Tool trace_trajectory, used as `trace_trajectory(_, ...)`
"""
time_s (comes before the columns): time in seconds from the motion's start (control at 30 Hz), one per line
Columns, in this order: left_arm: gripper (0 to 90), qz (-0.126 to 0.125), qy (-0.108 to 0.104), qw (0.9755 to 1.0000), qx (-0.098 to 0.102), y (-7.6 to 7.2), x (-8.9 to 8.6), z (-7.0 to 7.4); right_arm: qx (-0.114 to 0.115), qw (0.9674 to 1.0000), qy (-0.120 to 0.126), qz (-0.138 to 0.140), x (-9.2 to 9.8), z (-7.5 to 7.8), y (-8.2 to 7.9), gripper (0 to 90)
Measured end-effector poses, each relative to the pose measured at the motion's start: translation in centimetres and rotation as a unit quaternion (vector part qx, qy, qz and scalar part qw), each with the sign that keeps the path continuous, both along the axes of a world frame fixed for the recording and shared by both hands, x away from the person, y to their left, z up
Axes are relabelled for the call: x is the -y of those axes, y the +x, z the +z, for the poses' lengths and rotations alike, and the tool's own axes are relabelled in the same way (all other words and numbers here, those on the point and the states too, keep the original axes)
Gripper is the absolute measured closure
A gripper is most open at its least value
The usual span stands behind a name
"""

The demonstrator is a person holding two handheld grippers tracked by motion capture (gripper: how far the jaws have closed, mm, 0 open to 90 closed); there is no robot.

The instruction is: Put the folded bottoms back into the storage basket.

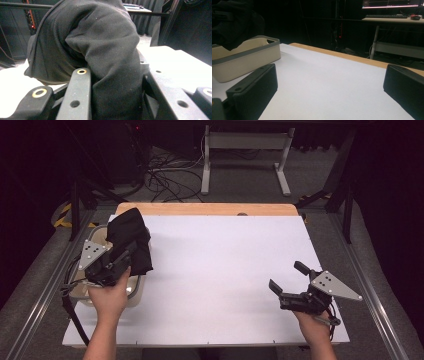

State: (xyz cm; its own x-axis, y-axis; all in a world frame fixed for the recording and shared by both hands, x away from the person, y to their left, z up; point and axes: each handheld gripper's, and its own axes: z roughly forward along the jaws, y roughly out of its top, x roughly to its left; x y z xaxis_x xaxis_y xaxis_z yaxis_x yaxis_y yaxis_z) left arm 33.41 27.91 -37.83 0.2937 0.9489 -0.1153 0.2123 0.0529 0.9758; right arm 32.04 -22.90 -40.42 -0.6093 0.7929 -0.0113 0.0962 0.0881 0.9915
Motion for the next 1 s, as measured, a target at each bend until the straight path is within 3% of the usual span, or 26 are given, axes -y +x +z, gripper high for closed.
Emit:
trace_trajectory(0.23, 68.9, 0.003, 0.008, 0.9999, -0.010, 0.1, -0.8, 0.2, -0.004, 1.0000, -0.008, 0.001, -0.2, -0.1, 0.1, 0.0)
trace_trajectory(0.5, 68.9, 0.001, 0.002, 0.9993, -0.039, 0.7, -1.6, 0.0, -0.001, 1.0000, 0.000, -0.002, 0.0, 0.0, 0.0, 0.0)
trace_trajectory(0.6, 68.9, -0.002, 0.014, 0.9985, -0.053, 1.2, -1.8, -0.1, -0.001, 1.0000, 0.002, -0.002, 0.1, 0.0, 0.0, 0.0)
trace_trajectory(0.8, 68.9, 0.020, 0.051, 0.9956, -0.076, 1.9, -2.5, -0.5, 0.001, 1.0000, 0.000, 0.001, 0.1, 0.0, 0.0, 0.0)
trace_trajectory(1.0, 68.7, 0.018, 0.066, 0.9929, -0.097, 2.7, -3.2, -0.8, 0.000, 1.0000, 0.000, 0.002, 0.0, 0.0, 0.0, 0.0)
